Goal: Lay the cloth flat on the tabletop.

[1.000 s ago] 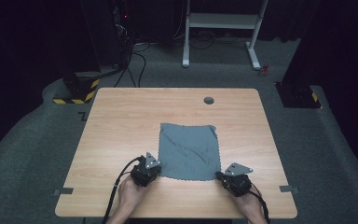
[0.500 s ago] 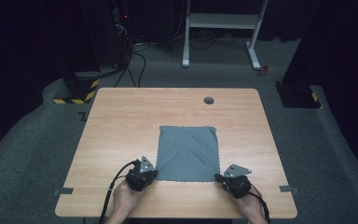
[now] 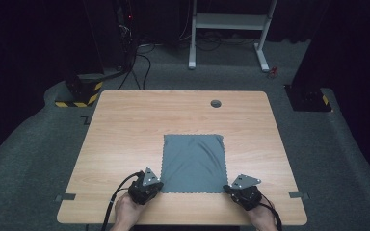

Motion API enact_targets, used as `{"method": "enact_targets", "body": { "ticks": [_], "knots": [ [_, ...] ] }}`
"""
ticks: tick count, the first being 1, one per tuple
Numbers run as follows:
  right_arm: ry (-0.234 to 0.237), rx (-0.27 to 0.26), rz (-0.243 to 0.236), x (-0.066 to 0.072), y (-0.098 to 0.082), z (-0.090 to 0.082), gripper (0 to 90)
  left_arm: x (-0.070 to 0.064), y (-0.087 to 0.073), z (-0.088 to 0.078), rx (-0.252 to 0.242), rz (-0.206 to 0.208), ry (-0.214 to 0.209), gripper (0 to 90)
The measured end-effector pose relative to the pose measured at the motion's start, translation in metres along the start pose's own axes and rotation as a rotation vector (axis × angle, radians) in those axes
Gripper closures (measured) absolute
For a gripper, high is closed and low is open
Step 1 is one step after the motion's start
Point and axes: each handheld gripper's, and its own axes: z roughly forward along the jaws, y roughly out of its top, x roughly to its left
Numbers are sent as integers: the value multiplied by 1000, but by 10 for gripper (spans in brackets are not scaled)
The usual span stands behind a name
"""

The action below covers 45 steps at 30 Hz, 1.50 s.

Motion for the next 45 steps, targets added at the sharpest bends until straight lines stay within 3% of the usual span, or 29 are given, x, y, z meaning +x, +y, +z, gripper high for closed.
{"method": "enact_targets", "body": {
  "ticks": [2, 3, 7, 11, 15, 19, 22, 26, 29, 33, 35, 40, 43, 45],
  "knots": [
    [11, 0, 12, -2, 0, -1, 896, 0, 1, 0, -2, -12, 0, 894],
    [7, -12, 18, -2, 2, -1, 883, 0, 2, -2, -6, 0, 21, 878],
    [-46, -74, 49, -15, 16, -1, 831, -1, 12, -2, -69, -27, 33, 690],
    [-124, -107, 150, -56, 36, 20, 833, 0, 27, 14, -99, -28, 49, 566],
    [-158, -117, 260, -95, 59, 44, 829, 5, 33, 31, -99, -45, 96, 513],
    [-205, -109, 289, -116, 80, 68, 801, 10, 32, 39, -101, -60, 131, 491],
    [-235, -59, 292, -124, 89, 85, 773, 15, 30, 41, -104, -78, 132, 474],
    [-253, -35, 305, -128, 92, 98, 759, 18, 27, 42, -118, -86, 117, 454],
    [-235, -29, 307, -132, 90, 103, 850, 20, 25, 42, -129, -97, 104, 443],
    [-287, 39, 221, -134, 102, 108, 900, 23, 25, 42, -132, -105, 94, 428],
    [-292, 52, 233, -137, 106, 110, 899, 22, 25, 42, -131, -106, 94, 428],
    [-309, 25, 295, -133, 100, 101, 770, 24, 29, 44, -127, -102, 108, 438],
    [-241, -47, 297, -116, 90, 87, 746, 30, 35, 47, -127, -104, 116, 442],
    [-195, -64, 261, -100, 82, 81, 714, 34, 41, 51, -120, -113, 125, 439]
  ]
}}
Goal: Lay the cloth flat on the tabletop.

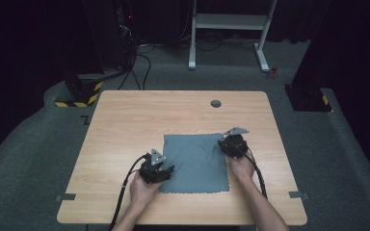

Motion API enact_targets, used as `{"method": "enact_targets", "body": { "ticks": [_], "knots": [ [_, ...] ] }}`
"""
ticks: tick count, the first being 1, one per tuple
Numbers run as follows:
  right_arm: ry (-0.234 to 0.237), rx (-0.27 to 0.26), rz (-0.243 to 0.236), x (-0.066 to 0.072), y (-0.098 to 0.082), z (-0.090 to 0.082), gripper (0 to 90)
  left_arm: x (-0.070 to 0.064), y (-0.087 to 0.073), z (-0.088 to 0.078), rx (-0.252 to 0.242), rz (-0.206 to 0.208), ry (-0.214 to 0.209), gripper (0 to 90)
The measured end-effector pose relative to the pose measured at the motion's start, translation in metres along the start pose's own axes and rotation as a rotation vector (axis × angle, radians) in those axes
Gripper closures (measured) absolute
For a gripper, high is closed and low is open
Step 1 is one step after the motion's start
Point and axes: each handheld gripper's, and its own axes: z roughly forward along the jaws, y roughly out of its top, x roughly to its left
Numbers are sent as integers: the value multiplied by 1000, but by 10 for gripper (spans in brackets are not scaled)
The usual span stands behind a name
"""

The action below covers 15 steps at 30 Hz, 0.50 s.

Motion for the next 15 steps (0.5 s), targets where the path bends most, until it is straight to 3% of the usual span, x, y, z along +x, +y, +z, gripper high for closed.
{"method": "enact_targets", "body": {
  "ticks": [3, 6, 10, 15],
  "knots": [
    [83, -19, 10, 12, -16, -11, 663, 7, 5, 6, 3, -15, 14, 432],
    [100, -12, 10, 19, -29, -16, 636, 15, 6, 11, 10, -39, 11, 411],
    [68, -24, -30, 24, -36, -19, 614, 21, 4, 13, -8, -49, 16, 392],
    [55, -22, -36, 24, -36, -19, 557, 23, 4, 13, -8, -42, 6, 378]
  ]
}}
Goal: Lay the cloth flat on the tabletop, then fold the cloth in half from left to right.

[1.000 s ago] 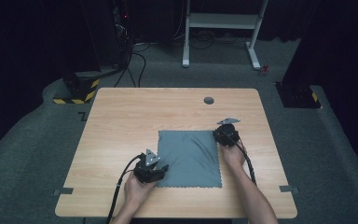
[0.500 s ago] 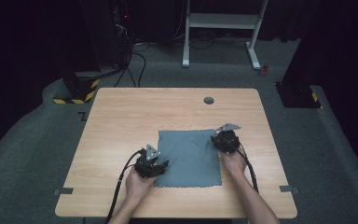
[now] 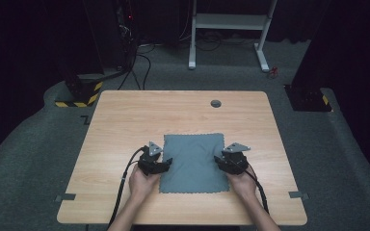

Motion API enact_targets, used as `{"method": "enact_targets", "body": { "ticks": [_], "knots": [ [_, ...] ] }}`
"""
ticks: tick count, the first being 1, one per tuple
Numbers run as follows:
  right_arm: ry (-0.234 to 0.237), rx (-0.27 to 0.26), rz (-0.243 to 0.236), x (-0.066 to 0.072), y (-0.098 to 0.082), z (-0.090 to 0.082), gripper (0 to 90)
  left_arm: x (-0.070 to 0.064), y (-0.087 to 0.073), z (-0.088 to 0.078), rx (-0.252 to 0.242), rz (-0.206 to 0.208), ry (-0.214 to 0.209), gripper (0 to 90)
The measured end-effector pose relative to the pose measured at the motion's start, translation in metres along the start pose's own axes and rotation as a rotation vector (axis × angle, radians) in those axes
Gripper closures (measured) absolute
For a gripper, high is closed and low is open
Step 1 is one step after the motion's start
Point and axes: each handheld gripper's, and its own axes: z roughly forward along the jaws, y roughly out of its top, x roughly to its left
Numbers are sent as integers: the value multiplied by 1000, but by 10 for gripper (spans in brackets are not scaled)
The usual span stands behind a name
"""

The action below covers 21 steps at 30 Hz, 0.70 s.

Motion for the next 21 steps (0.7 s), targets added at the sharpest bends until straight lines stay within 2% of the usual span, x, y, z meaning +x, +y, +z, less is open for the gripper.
{"method": "enact_targets", "body": {
  "ticks": [2, 4, 7, 9, 12, 16, 18, 21],
  "knots": [
    [3, 7, 6, -1, 1, 0, 558, 1, 0, 0, -1, -1, -7, 380],
    [3, 31, 18, 0, 3, -2, 553, 4, 0, 0, -6, -23, -12, 397],
    [39, 5, 20, 5, 5, -6, 547, 10, 3, 0, 5, -54, -22, 403],
    [57, -4, 0, 14, 6, -9, 558, 14, 9, 2, 38, -57, -23, 403],
    [78, -10, -37, 27, 6, -12, 591, 18, 16, 6, 62, -62, -27, 398],
    [118, -34, -64, 41, 9, -18, 614, 26, 22, 11, 72, -62, -19, 399],
    [133, -52, -90, 47, 10, -20, 620, 30, 25, 14, 64, -70, -10, 409],
    [160, -62, -99, 57, 10, -21, 630, 37, 30, 20, 67, -91, -4, 412]
  ]
}}
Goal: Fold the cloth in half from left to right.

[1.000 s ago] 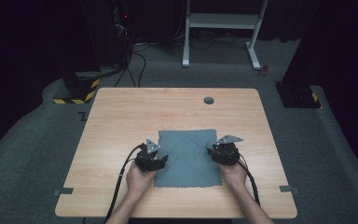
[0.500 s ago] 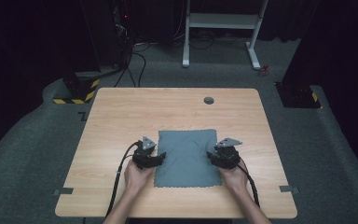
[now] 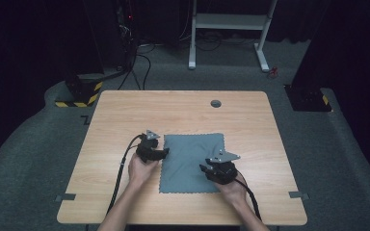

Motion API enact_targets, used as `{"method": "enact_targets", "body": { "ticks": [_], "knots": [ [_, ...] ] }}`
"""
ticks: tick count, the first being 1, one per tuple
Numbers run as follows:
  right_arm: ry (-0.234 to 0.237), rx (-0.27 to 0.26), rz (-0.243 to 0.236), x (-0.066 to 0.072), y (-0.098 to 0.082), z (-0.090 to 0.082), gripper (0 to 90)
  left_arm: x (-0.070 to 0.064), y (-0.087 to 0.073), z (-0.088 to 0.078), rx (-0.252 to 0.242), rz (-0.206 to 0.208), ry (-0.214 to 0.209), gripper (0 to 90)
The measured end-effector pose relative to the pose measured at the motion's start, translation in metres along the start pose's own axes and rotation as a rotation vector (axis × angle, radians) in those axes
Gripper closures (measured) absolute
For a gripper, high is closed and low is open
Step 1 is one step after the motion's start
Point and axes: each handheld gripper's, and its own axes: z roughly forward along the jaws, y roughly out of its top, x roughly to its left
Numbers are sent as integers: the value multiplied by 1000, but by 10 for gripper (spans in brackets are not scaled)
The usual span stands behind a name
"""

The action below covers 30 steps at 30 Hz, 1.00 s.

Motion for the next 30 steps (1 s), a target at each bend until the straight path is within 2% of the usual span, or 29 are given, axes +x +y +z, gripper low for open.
{"method": "enact_targets", "body": {
  "ticks": [1, 4, 10, 15, 17, 19, 20, 23, 30],
  "knots": [
    [9, 4, -4, 4, 0, 1, 632, 2, 1, 1, -22, -18, 2, 421],
    [36, 5, -25, 15, 1, 4, 639, 9, 1, 5, -36, -51, 9, 436],
    [81, 18, -78, 38, 4, 16, 649, 18, 0, 6, -59, -68, 42, 445],
    [120, 21, -119, 58, 7, 23, 648, 18, 2, 3, -76, -58, 52, 448],
    [128, 31, -148, 65, 8, 26, 649, 16, 4, 1, -60, -38, 58, 456],
    [141, 38, -162, 71, 8, 30, 648, 12, 9, 1, -20, 19, 76, 453],
    [150, 39, -165, 74, 8, 32, 648, 11, 12, 0, -25, 31, 77, 454],
    [175, 43, -175, 84, 10, 35, 648, 12, 21, 4, -32, -1, 69, 453],
    [214, 30, -205, 104, 16, 40, 648, 11, 34, 26, 18, 5, 95, 458]
  ]
}}
